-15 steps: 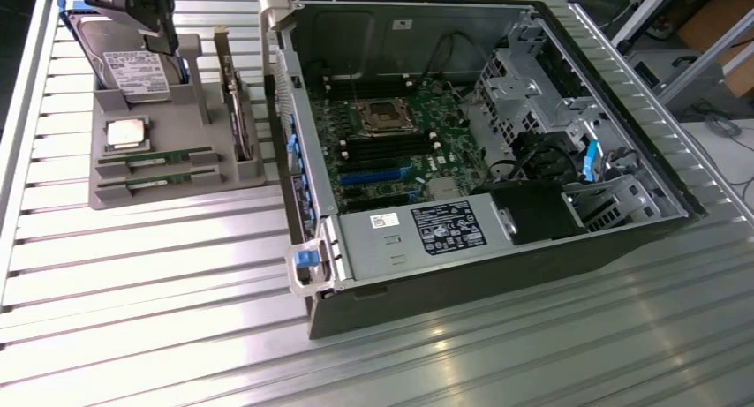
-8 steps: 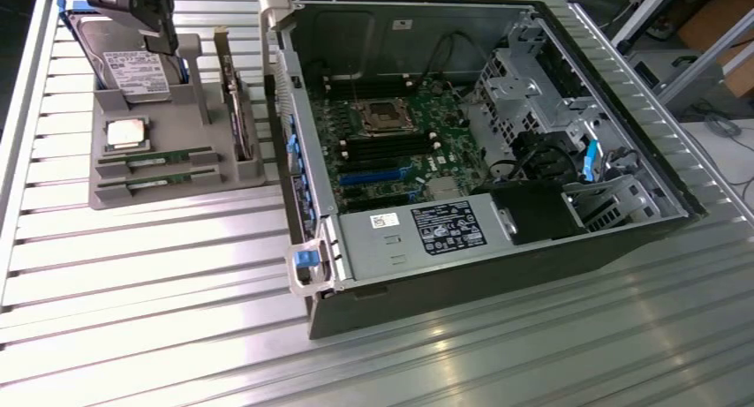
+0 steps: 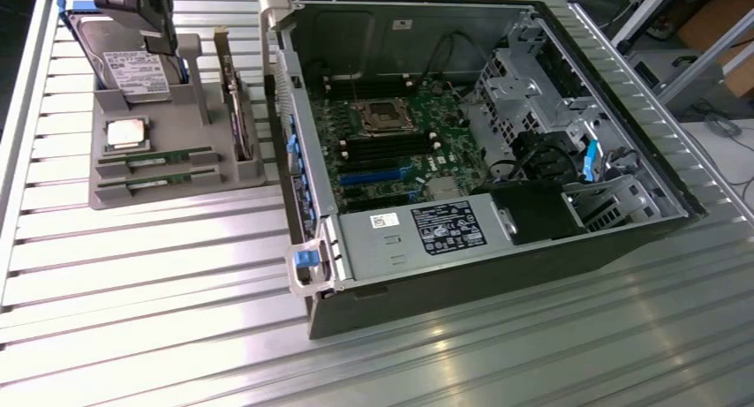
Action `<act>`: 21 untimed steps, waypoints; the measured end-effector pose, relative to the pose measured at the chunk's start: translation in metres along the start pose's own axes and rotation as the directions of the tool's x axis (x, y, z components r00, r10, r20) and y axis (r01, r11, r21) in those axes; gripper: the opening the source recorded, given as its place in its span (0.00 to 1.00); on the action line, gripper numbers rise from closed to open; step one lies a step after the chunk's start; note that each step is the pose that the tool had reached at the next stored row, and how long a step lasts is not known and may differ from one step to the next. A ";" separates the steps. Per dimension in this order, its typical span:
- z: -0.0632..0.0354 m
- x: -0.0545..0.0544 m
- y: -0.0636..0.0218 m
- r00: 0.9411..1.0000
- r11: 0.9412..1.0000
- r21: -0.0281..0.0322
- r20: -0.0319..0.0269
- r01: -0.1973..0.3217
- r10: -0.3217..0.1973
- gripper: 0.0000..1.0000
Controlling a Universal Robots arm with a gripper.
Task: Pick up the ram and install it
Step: 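Pick up the ram and move it above insertion slot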
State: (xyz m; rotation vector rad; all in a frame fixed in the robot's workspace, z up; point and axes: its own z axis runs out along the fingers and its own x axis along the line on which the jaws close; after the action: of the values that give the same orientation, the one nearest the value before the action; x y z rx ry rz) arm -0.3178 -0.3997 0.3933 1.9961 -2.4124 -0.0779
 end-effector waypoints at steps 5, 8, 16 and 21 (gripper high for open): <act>0.0000 0.000 0.0000 0.999 0.999 -0.001 -0.002 0.044 -0.044 0.11; 0.0000 0.000 0.0000 0.997 0.997 -0.002 -0.003 0.073 -0.073 0.11; 0.0000 0.000 0.0000 0.987 0.987 -0.004 -0.007 0.160 -0.160 0.11; 0.0000 0.000 0.0000 0.981 0.981 -0.006 -0.008 0.194 -0.194 0.11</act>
State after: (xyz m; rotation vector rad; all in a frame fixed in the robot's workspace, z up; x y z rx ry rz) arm -0.3178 -0.3997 0.3933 2.2190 -2.2024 -0.0760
